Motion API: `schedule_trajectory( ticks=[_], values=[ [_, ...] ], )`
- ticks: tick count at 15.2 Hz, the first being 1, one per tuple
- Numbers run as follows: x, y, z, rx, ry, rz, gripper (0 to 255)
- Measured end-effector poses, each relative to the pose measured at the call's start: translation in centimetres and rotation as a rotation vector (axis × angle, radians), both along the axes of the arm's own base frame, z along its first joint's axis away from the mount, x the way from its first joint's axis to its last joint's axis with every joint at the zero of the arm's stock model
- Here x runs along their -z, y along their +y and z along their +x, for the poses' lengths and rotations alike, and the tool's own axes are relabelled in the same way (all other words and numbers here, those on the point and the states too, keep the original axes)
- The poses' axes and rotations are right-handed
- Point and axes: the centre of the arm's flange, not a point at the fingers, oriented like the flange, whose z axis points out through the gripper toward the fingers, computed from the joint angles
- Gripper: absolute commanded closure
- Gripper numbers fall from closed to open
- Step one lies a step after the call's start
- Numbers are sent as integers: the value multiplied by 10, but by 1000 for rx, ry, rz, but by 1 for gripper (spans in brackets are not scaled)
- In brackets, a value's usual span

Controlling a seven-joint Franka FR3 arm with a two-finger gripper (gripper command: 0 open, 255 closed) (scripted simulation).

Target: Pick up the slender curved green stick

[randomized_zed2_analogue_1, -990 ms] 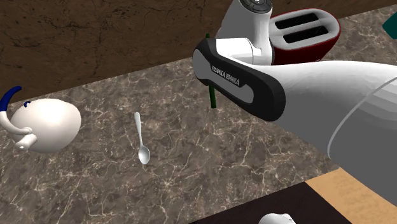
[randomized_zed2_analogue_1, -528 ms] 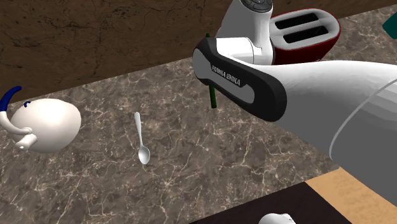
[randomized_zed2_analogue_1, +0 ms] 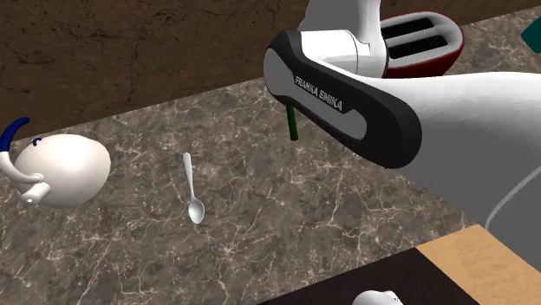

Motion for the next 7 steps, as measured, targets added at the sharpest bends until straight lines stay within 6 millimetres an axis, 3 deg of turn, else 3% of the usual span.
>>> schedule_trajectory(
  ticks=[7],
  values=[
    [-32, 1, 1, -2, 4, 2, 255]
  ],
)
